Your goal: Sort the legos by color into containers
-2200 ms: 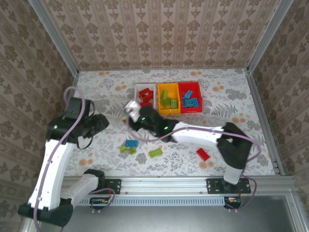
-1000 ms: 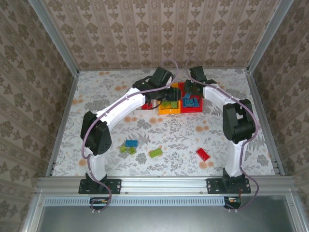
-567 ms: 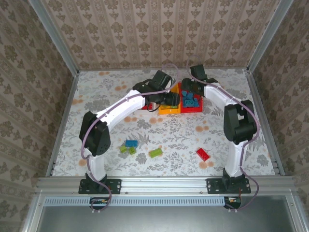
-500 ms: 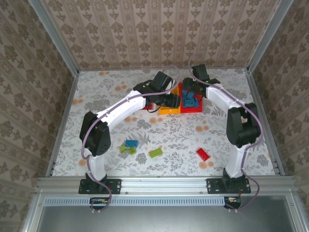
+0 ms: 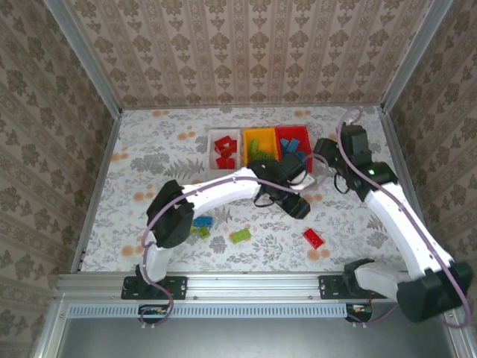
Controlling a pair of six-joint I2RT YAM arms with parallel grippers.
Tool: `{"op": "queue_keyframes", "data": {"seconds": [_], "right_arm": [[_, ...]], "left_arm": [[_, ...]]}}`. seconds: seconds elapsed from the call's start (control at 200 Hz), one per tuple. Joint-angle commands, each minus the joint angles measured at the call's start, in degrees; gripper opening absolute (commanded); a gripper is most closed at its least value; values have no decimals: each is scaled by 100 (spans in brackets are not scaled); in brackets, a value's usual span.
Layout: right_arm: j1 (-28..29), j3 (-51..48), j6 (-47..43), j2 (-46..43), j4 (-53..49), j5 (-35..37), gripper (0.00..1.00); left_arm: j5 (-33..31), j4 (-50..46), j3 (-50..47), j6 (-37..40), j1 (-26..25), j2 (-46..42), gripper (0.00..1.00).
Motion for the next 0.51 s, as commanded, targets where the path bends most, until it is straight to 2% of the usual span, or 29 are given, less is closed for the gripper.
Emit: {"op": "queue_keyframes", "data": {"seconds": [0.0, 0.115, 0.205, 0.265, 0.355, 0.5], "right_arm": [[-16, -122, 114, -700, -1022, 546, 68], [-42, -68, 51, -1216, -1421, 767, 71], [-45, 10, 11, -1442, -1637, 870, 73], [-56, 61, -9, -1536, -1757, 879, 74], [-54, 113, -11, -1661, -1915, 853, 75], [-62, 137, -41, -1838, -2134, 833, 76]], "left_arm": [[1, -272, 293, 790, -287, 189, 63], [-203, -74, 130, 1502, -497, 242, 63], [-114, 730, -515, 2346, -583, -22, 65], [-264, 1244, -875, 2611, -589, -138, 67], [-211, 1316, -837, 3111, -588, 10, 68], [-611, 1965, -1014, 3793, -672, 109, 73]]}}
